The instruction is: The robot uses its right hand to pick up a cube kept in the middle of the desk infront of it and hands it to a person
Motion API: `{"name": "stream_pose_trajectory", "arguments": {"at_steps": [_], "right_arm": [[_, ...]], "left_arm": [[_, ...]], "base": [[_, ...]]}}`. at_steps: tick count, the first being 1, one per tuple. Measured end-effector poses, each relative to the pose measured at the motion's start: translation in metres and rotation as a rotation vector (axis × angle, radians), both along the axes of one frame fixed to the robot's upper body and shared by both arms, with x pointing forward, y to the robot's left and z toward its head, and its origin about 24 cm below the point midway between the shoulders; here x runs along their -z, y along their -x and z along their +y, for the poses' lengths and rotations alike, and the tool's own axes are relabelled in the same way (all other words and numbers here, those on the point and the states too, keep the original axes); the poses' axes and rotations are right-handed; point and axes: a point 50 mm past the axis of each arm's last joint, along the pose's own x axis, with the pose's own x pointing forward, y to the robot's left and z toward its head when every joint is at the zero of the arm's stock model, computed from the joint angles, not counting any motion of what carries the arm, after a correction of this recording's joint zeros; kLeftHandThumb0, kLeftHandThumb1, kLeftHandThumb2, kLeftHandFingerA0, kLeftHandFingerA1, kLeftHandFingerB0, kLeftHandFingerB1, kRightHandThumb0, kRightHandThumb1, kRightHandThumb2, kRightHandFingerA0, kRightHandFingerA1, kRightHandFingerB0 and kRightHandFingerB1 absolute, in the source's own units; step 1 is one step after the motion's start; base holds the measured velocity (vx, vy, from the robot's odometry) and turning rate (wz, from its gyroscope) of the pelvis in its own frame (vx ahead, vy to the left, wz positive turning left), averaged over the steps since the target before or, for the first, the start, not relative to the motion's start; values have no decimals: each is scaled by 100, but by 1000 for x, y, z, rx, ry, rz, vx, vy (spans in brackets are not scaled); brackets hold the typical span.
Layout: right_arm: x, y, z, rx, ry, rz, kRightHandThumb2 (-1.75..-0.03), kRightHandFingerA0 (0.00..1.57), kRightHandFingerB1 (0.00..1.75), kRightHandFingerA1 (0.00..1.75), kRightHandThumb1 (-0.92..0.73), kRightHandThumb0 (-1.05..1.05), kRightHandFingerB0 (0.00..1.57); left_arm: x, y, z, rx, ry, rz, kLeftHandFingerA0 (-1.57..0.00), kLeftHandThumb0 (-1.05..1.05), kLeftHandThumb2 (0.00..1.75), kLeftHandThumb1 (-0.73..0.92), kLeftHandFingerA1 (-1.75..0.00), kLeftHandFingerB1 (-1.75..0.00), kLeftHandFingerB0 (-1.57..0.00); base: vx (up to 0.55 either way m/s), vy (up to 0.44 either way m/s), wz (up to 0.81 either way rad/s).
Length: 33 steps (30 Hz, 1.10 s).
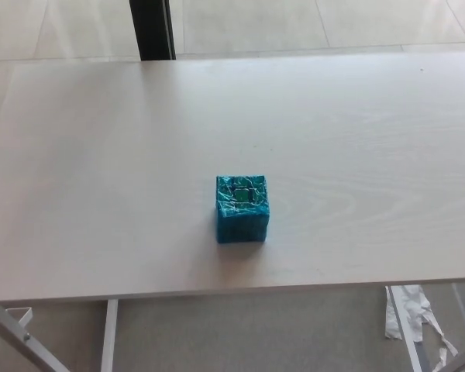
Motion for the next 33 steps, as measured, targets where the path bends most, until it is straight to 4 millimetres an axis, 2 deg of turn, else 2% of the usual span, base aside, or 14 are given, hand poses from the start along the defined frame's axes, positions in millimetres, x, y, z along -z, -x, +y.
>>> {"name": "stream_pose_trajectory", "arguments": {"at_steps": [1,2,4,6,8,9,10,11,13,24,29,30,31,33], "right_arm": [[0,0,-1,8,-3,-10,-72,77,43,70,-38,-56,27],[-1,1,-1,16,-7,-20,-56,82,31,79,-48,-49,30],[-1,1,-2,36,-13,-38,-57,96,33,145,-44,-60,33],[-3,0,-4,63,-12,-64,-59,106,34,160,-50,-59,32],[-11,-5,-8,88,15,-119,-57,106,32,140,-50,-57,32],[-16,-8,-10,97,31,-152,-80,103,44,112,-45,-71,28],[-22,-12,-12,103,48,-188,-80,104,42,97,-46,-76,26],[-28,-17,-14,106,66,-229,-79,90,43,84,-43,-68,19],[-36,-24,-16,99,86,-268,-57,68,31,46,-52,-63,29],[-106,-97,10,-97,196,-645,-57,41,29,39,-56,-55,27],[-130,-125,38,-235,213,-751,-57,38,31,41,-57,-59,30],[-136,-132,47,-271,213,-778,-57,51,31,50,-55,-59,30],[-140,-137,55,-301,211,-798,-80,30,43,54,-44,-66,24],[-147,-148,71,-362,203,-836,-58,37,31,47,-56,-63,32]], "left_arm": [[0,0,0,-2,6,-3,-71,-70,59,62,-57,-45,-69],[0,0,0,-3,10,-8,-72,-70,59,63,-57,-47,-73],[0,0,0,-6,16,-16,-73,-70,60,63,-58,-47,-74],[0,0,0,-5,19,-23,-72,-68,59,63,-57,-46,-72],[0,-1,0,-8,26,-34,-71,-69,60,63,-57,-45,-69],[0,-1,0,-8,28,-38,-70,-71,60,63,-56,-45,-69],[0,-1,0,-7,30,-40,-70,-69,60,64,-54,-44,-66],[0,-1,-1,-6,30,-42,-67,-75,76,49,-61,-52,-59],[0,-1,-1,-5,31,-42,-71,-70,59,62,-56,-45,-67],[0,-2,-1,0,37,-46,-72,-70,59,62,-55,-45,-66],[1,-2,-2,0,40,-47,-72,-71,59,62,-57,-47,-73],[1,-2,-2,0,41,-46,-72,-70,59,62,-56,-46,-70],[2,-2,-2,0,41,-46,-71,-70,59,62,-57,-47,-70],[2,-2,-3,0,42,-46,-68,-70,60,64,-53,-44,-62]], "base": [[0,0,0],[0,0,0],[0,0,0],[0,0,0],[0,0,0],[0,0,0],[0,0,0],[0,0,0],[0,0,0],[0,0,0],[0,0,0],[0,0,0],[0,0,0],[0,0,0]]}}
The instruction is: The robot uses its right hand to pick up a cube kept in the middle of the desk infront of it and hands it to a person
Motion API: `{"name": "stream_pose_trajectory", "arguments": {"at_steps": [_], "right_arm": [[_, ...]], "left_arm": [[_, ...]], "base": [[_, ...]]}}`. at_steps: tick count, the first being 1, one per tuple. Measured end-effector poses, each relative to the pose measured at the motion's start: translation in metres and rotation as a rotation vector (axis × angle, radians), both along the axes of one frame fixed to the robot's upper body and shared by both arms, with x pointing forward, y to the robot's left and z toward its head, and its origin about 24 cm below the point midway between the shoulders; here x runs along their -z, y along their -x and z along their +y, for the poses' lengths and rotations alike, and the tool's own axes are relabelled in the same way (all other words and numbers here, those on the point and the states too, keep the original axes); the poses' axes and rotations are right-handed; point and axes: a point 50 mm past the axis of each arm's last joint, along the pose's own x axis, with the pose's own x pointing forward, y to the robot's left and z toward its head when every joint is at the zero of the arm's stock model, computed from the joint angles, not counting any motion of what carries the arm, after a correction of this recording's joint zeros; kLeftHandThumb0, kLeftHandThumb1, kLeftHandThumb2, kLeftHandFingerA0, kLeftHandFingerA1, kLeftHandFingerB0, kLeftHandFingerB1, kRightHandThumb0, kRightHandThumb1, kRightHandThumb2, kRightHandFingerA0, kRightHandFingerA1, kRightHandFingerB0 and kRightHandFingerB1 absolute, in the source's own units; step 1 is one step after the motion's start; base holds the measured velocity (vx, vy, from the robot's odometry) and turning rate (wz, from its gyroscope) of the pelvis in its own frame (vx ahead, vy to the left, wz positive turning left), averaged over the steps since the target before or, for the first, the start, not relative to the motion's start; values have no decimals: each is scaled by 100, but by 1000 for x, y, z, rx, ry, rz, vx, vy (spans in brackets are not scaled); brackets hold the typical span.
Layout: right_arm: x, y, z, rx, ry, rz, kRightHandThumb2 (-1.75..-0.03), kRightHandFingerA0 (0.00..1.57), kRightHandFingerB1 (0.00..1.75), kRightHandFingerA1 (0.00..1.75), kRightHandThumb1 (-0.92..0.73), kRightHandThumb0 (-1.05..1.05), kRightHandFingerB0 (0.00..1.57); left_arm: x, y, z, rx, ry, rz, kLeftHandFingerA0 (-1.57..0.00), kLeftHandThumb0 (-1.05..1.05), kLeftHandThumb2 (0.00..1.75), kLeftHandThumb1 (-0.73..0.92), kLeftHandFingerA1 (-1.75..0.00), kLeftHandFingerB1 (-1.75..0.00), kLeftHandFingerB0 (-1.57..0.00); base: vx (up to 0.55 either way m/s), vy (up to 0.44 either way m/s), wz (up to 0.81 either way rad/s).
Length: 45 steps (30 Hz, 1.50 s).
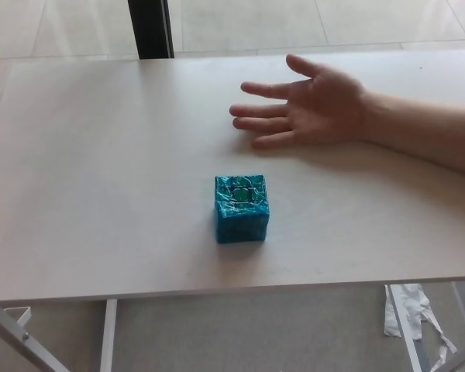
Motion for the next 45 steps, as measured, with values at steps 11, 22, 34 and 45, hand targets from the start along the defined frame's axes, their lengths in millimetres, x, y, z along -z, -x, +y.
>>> {"name": "stream_pose_trajectory", "arguments": {"at_steps": [11,22,34,45], "right_arm": [[-43,-62,145,-492,76,-145,-83,31,45,57,-44,-69,27],[-45,-77,234,-781,305,-61,-58,30,33,56,-56,-69,34],[-23,-96,258,-852,645,128,-57,33,36,59,-54,-63,40],[-16,-110,269,-848,933,243,-83,5,46,49,-48,-82,26]], "left_arm": [[3,-1,-3,4,9,2,-73,-69,59,62,-56,-47,-70],[4,-2,-4,8,14,0,-71,-73,59,63,-56,-44,-63],[5,-7,-6,18,17,-11,-72,-74,60,65,-57,-46,-63],[5,-10,-8,41,19,-5,-72,-75,60,67,-55,-45,-58]], "base": [[0,0,0],[0,0,0],[0,0,0],[0,0,0]]}}
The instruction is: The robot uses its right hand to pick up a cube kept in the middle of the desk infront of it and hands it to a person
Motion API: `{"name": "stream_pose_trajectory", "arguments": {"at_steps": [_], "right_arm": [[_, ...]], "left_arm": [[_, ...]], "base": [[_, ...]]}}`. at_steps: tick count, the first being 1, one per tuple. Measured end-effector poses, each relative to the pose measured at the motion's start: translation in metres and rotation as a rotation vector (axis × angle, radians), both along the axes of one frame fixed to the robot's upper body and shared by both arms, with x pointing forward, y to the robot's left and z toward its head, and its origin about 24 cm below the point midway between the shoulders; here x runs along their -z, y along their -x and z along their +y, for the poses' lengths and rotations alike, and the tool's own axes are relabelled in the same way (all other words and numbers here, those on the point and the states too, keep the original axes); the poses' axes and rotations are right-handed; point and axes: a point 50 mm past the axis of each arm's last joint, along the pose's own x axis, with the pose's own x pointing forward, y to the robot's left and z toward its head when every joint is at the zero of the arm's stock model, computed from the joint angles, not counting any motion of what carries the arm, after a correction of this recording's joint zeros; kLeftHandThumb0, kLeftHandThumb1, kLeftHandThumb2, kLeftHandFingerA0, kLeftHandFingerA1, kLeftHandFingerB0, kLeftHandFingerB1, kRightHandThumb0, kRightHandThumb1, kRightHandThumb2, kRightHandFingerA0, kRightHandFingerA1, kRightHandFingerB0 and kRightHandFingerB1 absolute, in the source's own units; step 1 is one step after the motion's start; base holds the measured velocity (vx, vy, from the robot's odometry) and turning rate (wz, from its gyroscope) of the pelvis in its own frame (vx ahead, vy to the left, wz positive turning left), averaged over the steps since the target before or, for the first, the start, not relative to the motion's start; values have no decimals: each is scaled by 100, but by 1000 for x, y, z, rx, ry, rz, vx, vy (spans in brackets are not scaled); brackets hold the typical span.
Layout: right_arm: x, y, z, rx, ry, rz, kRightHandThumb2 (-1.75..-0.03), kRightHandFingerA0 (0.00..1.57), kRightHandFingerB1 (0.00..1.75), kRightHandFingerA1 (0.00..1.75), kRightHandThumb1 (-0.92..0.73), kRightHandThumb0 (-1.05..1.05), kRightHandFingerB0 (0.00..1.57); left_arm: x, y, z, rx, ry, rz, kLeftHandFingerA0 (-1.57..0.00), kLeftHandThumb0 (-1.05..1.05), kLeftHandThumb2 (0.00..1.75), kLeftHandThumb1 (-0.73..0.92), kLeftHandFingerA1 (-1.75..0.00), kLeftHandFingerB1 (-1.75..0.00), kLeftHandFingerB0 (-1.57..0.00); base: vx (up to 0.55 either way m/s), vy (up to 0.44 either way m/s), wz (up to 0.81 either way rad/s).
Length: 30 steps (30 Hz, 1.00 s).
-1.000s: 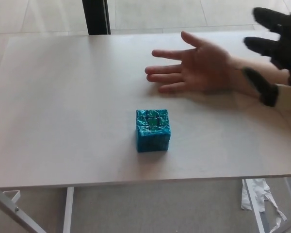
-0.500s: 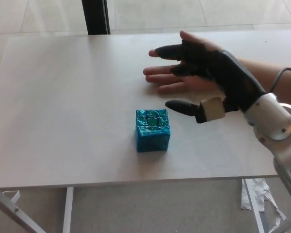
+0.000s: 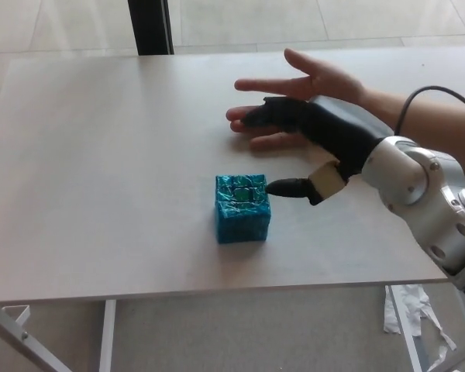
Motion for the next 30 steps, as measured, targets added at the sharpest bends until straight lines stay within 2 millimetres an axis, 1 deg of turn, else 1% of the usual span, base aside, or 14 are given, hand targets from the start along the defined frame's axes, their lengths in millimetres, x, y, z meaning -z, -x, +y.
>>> {"name": "stream_pose_trajectory", "arguments": {"at_steps": [9,10,11,12,13,14,16,20,21,22,26,27,28,30], "right_arm": [[9,0,24,-31,165,12,-90,3,45,41,-53,-90,15],[9,1,26,-33,174,15,-60,3,36,45,-63,-84,18],[10,1,28,-34,182,21,-60,3,36,45,-63,-84,18],[11,2,30,-35,191,29,-92,3,42,43,-49,-85,9],[12,3,32,-35,198,38,-92,3,42,43,-49,-85,9],[13,3,33,-35,202,48,-96,1,24,38,-54,-93,7],[14,4,35,-34,212,76,-100,2,11,39,-54,-94,10],[17,4,34,-26,245,134,-101,4,3,40,-56,-98,7],[18,4,34,-26,255,147,-62,0,20,46,-64,-102,0],[19,5,35,-26,263,155,-101,3,1,37,-56,-100,0],[24,9,36,-38,332,202,-95,0,0,45,-50,-92,0],[26,9,36,-39,350,214,-93,0,9,50,-43,-83,0],[27,10,36,-40,365,224,-65,5,18,58,-53,-95,0],[30,12,37,-44,407,244,-65,5,18,58,-53,-95,0]], "left_arm": [[0,-2,-1,24,-4,-7,-71,-76,61,69,-57,-46,-53],[0,-2,-1,26,-4,-8,-73,-76,61,70,-58,-46,-52],[0,-2,-1,28,-5,-7,-73,-76,61,70,-58,-46,-52],[0,-2,-1,30,-5,-6,-73,-76,61,72,-57,-45,-49],[0,-2,-1,31,-5,-5,-73,-76,61,72,-57,-45,-49],[0,-2,-1,32,-5,-4,-71,-80,62,72,-58,-46,-48],[0,-2,-1,32,-4,-5,-69,-80,63,73,-55,-45,-45],[0,-2,-1,32,-4,-5,-70,-81,62,73,-55,-45,-45],[0,-2,-1,32,-4,-6,-71,-80,62,74,-55,-45,-45],[0,-2,-1,32,-4,-6,-72,-80,63,75,-57,-46,-47],[0,-3,-1,33,-4,-7,-70,-81,63,75,-54,-45,-47],[0,-3,-1,33,-4,-7,-63,-79,101,59,-63,-56,-42],[0,-3,-2,34,-4,-7,-63,-81,100,60,-63,-56,-42],[0,-3,-2,34,-4,-7,-63,-81,100,60,-63,-56,-42]], "base": [[0,0,0],[0,0,0],[0,0,0],[0,0,0],[0,0,0],[0,0,0],[0,0,0],[0,0,0],[0,0,0],[0,0,0],[0,0,0],[0,0,0],[0,0,0],[0,0,0]]}}
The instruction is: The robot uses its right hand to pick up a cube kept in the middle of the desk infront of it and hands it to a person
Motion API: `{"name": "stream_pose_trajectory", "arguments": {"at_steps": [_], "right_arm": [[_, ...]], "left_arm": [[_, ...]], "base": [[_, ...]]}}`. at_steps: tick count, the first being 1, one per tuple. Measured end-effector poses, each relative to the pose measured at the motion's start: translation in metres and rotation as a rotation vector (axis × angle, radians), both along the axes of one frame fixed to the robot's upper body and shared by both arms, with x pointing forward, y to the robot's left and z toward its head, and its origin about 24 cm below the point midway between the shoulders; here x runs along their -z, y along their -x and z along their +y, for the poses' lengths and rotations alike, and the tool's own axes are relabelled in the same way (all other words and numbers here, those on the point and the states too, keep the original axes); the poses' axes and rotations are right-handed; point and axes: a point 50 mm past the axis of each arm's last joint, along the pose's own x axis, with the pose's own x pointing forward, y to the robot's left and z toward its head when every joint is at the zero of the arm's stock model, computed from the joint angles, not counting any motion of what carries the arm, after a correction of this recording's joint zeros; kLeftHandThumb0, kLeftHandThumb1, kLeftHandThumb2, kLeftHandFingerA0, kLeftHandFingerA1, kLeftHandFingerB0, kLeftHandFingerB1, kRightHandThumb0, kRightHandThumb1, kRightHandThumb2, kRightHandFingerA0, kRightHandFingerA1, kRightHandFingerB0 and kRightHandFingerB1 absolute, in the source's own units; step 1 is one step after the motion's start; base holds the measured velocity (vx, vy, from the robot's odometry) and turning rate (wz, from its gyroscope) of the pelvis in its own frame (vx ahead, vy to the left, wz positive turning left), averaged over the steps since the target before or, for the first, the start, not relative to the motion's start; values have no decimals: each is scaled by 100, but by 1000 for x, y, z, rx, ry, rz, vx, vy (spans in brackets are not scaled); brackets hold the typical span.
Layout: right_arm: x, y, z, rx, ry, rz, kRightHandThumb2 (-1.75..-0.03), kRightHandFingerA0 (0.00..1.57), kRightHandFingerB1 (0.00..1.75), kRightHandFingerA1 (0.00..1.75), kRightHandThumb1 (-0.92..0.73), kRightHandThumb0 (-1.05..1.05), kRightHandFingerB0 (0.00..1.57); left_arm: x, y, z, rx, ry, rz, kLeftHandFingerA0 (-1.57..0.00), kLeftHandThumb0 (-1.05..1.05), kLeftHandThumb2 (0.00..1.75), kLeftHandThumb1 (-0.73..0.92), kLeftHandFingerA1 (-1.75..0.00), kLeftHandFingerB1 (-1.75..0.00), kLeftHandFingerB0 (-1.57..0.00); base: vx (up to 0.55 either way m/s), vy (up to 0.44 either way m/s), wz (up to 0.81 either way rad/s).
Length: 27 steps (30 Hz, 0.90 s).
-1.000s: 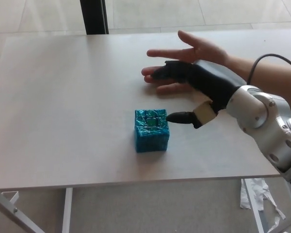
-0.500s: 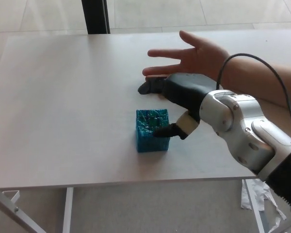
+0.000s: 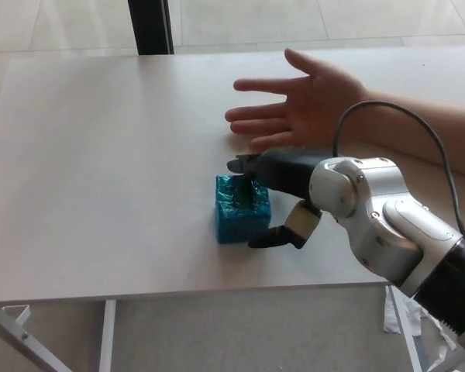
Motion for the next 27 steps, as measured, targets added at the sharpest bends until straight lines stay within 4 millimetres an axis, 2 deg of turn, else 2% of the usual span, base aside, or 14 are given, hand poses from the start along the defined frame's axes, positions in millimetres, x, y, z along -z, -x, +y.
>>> {"name": "stream_pose_trajectory", "arguments": {"at_steps": [3,5,6,7,10,11,12,13,14,15,16,17,20,27], "right_arm": [[-1,1,2,-3,44,4,-91,5,11,61,-44,-78,0],[0,2,4,3,53,1,-57,24,32,67,-49,-72,5],[1,3,6,8,43,-10,-82,27,38,68,-39,-71,2],[3,5,8,15,33,-17,-80,30,41,70,-42,-73,5],[6,9,15,30,4,-55,-80,33,47,69,-42,-63,10],[7,10,17,33,-5,-64,-81,40,48,74,-43,-63,15],[8,12,20,36,-20,-80,-81,40,48,74,-43,-63,15],[9,13,22,38,-29,-91,-58,50,41,126,-55,-56,35],[9,14,24,40,-43,-106,-84,64,54,114,-45,-64,35],[9,15,26,41,-53,-118,-86,69,55,117,-47,-61,37],[10,16,28,44,-66,-131,-58,62,47,145,-61,-50,46],[10,17,29,46,-75,-139,-63,66,58,151,-61,-48,47],[12,20,33,58,-110,-166,-63,67,60,151,-64,-44,46],[17,23,34,91,-180,-224,-66,82,97,175,-59,-16,90]], "left_arm": [[0,-1,0,3,0,1,-62,-78,101,59,-64,-57,-44],[0,-1,0,5,0,2,-62,-77,102,60,-63,-56,-42],[0,-1,-1,8,0,4,-62,-76,102,60,-64,-56,-41],[0,-1,-1,9,0,6,-69,-79,64,77,-54,-45,-48],[1,-2,-1,15,-1,9,-69,-78,63,77,-53,-45,-50],[1,-2,-1,16,-1,10,-62,-77,102,61,-63,-56,-43],[1,-2,-1,17,-1,9,-62,-77,102,61,-63,-56,-43],[1,-3,-2,17,-1,9,-63,-78,101,60,-64,-57,-44],[1,-3,-2,18,0,9,-70,-79,63,76,-54,-45,-50],[1,-3,-2,18,0,9,-70,-79,62,76,-55,-46,-49],[1,-3,-2,18,1,9,-62,-82,102,62,-63,-57,-43],[1,-3,-2,18,1,9,-69,-79,63,77,-56,-46,-49],[2,-3,-3,18,3,9,-69,-79,63,77,-56,-47,-49],[3,-3,-4,18,7,9,-71,-82,63,76,-55,-45,-48]], "base": [[0,0,0],[0,0,0],[0,0,0],[0,0,0],[0,0,0],[0,0,0],[0,0,0],[0,0,0],[0,0,0],[0,0,0],[0,0,0],[0,0,0],[0,0,0],[0,0,0]]}}
